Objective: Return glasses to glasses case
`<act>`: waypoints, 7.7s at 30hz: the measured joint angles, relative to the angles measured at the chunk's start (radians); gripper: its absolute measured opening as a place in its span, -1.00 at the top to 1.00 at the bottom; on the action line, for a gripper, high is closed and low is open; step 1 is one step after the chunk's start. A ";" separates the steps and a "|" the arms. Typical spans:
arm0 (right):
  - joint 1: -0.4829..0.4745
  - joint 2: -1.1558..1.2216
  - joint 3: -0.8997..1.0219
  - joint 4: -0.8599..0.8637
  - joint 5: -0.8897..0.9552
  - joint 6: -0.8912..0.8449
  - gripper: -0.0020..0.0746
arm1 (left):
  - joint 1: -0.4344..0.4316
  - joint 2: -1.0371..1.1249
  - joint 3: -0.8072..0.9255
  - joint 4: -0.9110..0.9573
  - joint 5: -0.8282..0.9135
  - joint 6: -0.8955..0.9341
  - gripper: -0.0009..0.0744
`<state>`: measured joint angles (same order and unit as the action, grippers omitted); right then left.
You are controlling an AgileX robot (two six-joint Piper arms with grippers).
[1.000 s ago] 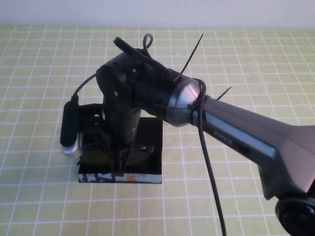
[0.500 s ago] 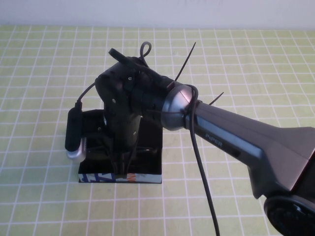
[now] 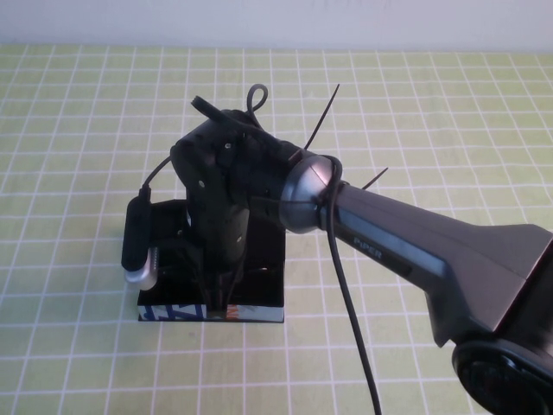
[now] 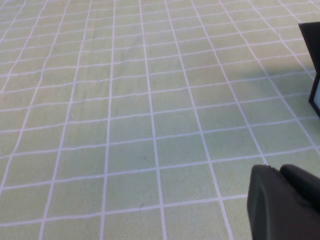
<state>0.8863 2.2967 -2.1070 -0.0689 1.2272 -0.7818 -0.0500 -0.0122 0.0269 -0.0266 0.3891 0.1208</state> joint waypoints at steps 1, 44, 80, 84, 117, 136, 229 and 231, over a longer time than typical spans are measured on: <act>0.000 0.000 0.000 0.002 0.000 0.000 0.82 | 0.000 0.000 0.000 0.000 0.000 0.000 0.98; -0.088 -0.198 -0.009 -0.040 0.007 0.236 0.82 | 0.000 0.000 0.000 0.000 0.000 0.000 0.98; -0.352 -0.200 -0.009 0.428 0.017 0.376 0.98 | -0.046 0.111 -0.101 -0.351 -0.107 -0.337 0.98; -0.352 -0.200 -0.009 0.426 0.017 0.412 0.98 | -0.119 0.323 -0.216 -0.351 0.023 -0.276 0.98; -0.427 -0.087 -0.009 0.455 -0.060 0.528 0.98 | -0.336 1.580 -0.560 -1.633 0.061 1.406 0.98; -0.427 0.046 -0.009 0.499 -0.182 0.549 0.98 | -0.336 1.609 -0.562 -1.682 0.060 1.486 0.98; -0.265 -1.283 1.035 0.384 -0.229 0.752 0.98 | -0.336 0.026 -0.001 -1.331 -0.428 1.181 0.98; -0.265 -1.393 1.101 0.370 -0.230 0.776 0.98 | -0.336 0.026 -0.001 -1.331 -0.421 1.199 0.98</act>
<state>0.6209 0.9038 -1.0057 0.3014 0.9976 -0.0062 -0.3855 0.0140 0.0256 -1.3581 -0.0318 1.3195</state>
